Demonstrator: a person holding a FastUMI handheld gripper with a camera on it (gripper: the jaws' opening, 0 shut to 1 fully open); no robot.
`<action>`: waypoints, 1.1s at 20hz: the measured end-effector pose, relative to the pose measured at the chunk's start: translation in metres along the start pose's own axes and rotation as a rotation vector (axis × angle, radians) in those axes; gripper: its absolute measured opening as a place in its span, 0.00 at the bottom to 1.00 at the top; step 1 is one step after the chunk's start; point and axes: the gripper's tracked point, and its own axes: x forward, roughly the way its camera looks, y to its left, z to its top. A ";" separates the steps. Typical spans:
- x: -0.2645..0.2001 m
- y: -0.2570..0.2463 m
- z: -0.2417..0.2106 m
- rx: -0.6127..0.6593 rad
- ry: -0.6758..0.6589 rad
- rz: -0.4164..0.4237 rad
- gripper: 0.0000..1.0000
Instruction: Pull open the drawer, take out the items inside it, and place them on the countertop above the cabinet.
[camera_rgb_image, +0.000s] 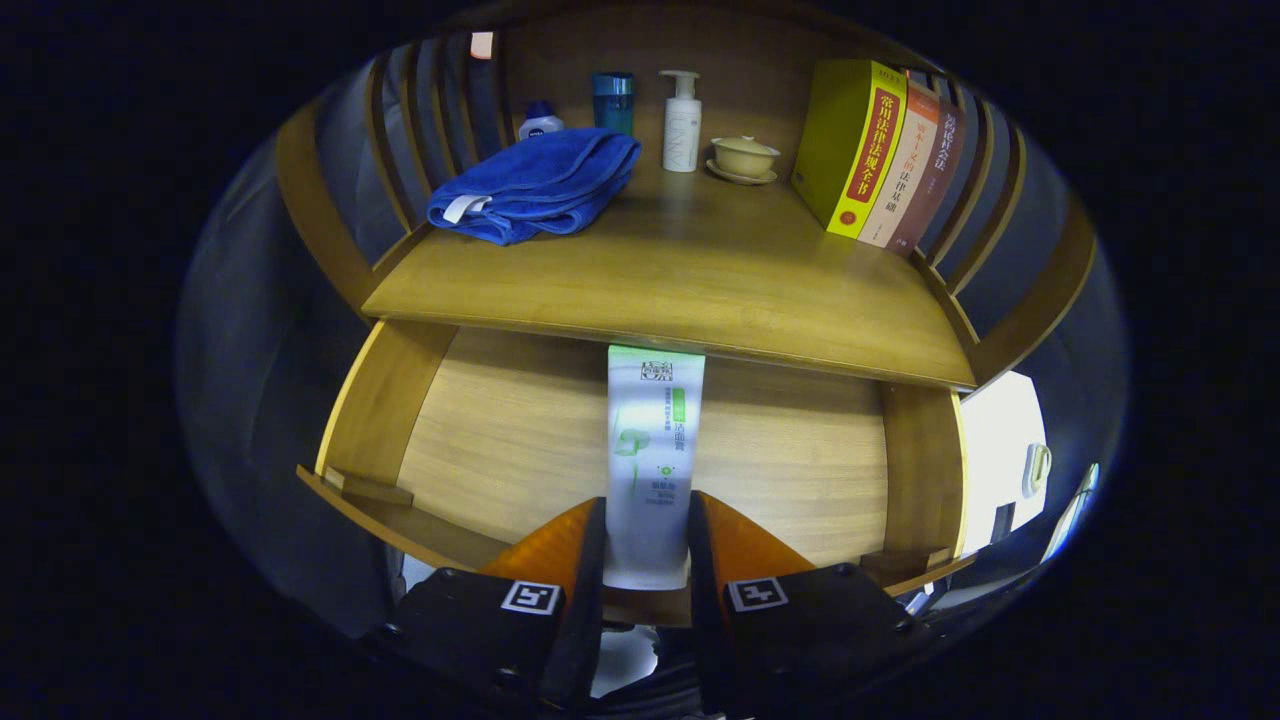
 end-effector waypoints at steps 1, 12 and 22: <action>-0.003 0.000 0.002 0.003 -0.003 0.003 0.47; -0.080 0.024 0.004 -0.061 -0.100 0.050 0.47; -0.015 -0.005 0.103 0.052 -0.189 -0.033 0.47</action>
